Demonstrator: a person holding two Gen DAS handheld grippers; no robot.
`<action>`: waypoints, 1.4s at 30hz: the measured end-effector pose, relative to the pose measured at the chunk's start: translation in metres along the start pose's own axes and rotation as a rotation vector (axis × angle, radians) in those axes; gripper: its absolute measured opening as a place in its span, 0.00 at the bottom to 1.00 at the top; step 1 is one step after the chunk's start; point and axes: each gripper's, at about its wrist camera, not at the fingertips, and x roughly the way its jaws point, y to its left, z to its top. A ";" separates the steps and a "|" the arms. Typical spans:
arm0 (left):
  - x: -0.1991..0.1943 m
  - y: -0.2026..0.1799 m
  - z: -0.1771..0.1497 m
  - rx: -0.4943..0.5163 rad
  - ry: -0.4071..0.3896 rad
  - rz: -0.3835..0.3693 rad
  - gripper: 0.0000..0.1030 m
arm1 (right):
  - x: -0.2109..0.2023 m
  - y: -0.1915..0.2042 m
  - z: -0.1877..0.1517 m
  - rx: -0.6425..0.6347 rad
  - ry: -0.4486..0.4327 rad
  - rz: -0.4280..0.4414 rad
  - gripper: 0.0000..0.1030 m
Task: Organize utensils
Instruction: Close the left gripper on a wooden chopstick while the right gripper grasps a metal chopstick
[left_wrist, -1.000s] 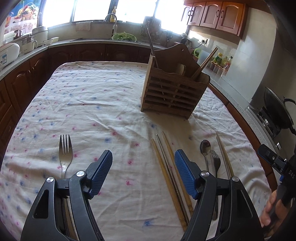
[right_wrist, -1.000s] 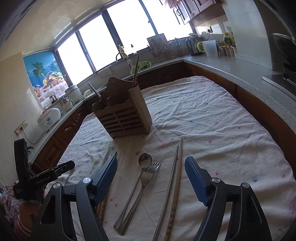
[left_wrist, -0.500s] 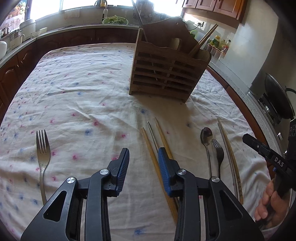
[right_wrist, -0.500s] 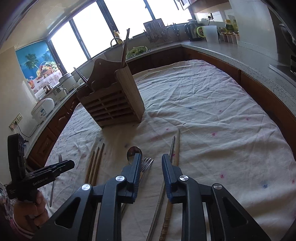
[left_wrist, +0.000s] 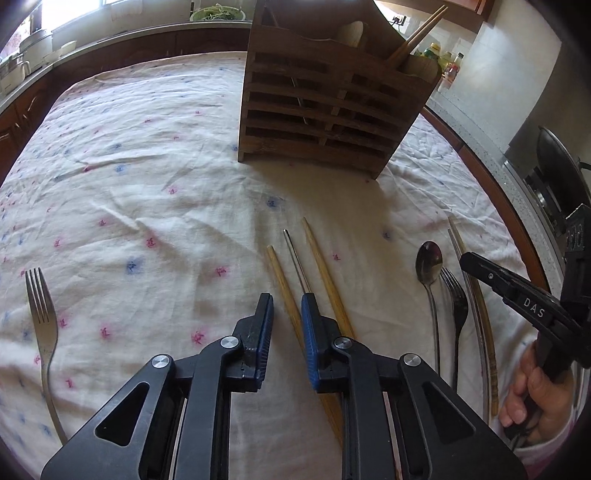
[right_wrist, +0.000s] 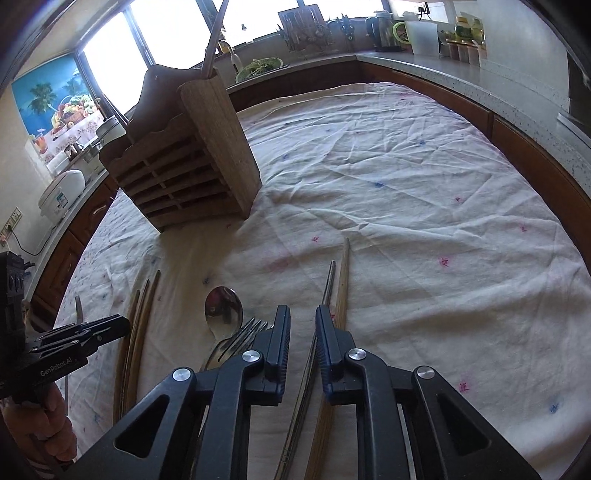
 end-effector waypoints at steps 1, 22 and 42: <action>0.002 -0.001 0.002 0.007 0.001 0.006 0.13 | 0.001 -0.001 0.001 0.001 0.002 0.002 0.14; 0.013 -0.013 0.016 0.127 0.012 0.054 0.07 | 0.025 0.012 0.018 -0.095 0.033 -0.064 0.06; -0.093 -0.009 0.009 0.088 -0.169 -0.086 0.04 | -0.072 0.030 0.023 -0.035 -0.144 0.102 0.04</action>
